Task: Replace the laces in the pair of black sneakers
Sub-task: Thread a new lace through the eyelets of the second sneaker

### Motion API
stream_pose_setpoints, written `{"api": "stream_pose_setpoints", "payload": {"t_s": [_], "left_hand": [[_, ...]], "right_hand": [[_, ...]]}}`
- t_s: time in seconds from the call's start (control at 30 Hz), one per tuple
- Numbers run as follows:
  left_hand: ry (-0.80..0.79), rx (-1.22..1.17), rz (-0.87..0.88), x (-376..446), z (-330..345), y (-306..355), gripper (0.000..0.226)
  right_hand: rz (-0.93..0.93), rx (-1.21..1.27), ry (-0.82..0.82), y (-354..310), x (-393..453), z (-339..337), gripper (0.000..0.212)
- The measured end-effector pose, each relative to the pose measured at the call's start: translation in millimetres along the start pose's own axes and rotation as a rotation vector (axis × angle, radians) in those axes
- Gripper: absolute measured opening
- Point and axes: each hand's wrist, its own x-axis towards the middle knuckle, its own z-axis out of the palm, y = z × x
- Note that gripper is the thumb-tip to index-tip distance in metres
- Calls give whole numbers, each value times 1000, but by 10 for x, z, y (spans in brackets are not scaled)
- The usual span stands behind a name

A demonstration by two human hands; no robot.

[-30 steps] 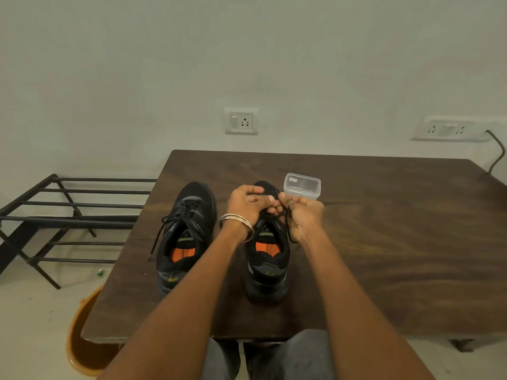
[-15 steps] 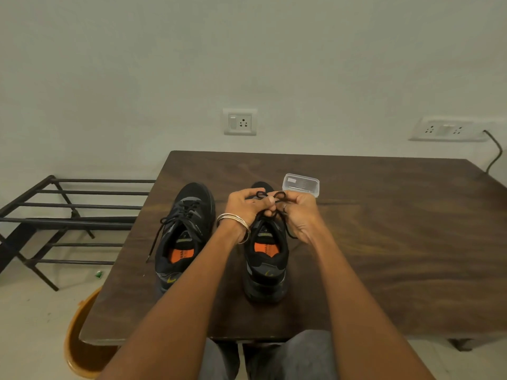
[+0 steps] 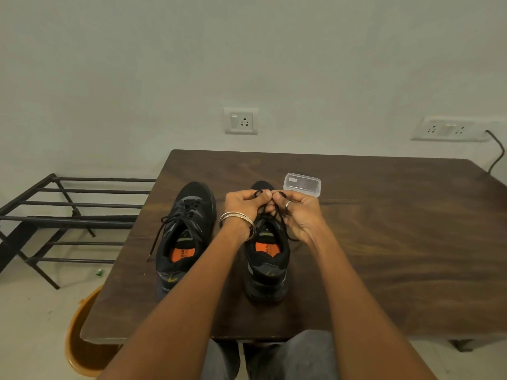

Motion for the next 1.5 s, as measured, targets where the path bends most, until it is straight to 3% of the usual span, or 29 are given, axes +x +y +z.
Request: {"api": "stream_pose_setpoints", "payload": {"t_s": [0.1, 0.3, 0.47, 0.53, 0.6, 0.67, 0.83, 0.9, 1.0, 1.1, 1.17, 1.27, 1.4, 1.5], "left_hand": [[-8, 90, 62, 37, -36, -8, 10], [0, 759, 417, 24, -80, 72, 16], [-93, 1399, 591, 39, -21, 204, 27], [-129, 1595, 716, 14, 11, 228, 31], [-164, 1686, 751, -11, 40, 243, 31], [-187, 1726, 712, 0, 66, 251, 30], [-276, 1568, 430, 130, 40, 277, 27], [-314, 1317, 265, 187, -70, 217, 19], [-297, 753, -56, 207, -197, 121, 26], [-280, 458, -280, 193, -226, 114, 24], [-292, 370, -343, 189, -195, 132, 26], [-252, 322, -387, 194, -152, 136, 25], [-245, 326, -435, 201, -174, 135, 27], [-259, 341, -455, 206, -178, 141, 30]], "right_hand": [[0, 3, 25, 1, 11, 21, 9], [-52, -164, 92, 40, 75, 79, 9], [-31, -176, 249, 80, 184, 145, 15], [-25, -189, 286, 93, 203, 149, 5], [4, -186, 308, 112, 213, 132, 23], [25, -138, 284, 78, 187, 111, 25], [69, -138, 45, -21, 121, -24, 36], [46, -240, 25, -20, 118, -71, 35], [-100, -516, 138, -83, 98, -123, 18], [-178, -623, 148, -178, 66, -136, 12], [-153, -672, 30, -224, 10, -115, 4], [-101, -841, -139, -233, -27, -71, 17], [-122, -969, -138, -211, 3, -22, 29], [-178, -1043, -105, -222, 24, 3, 19]]}}
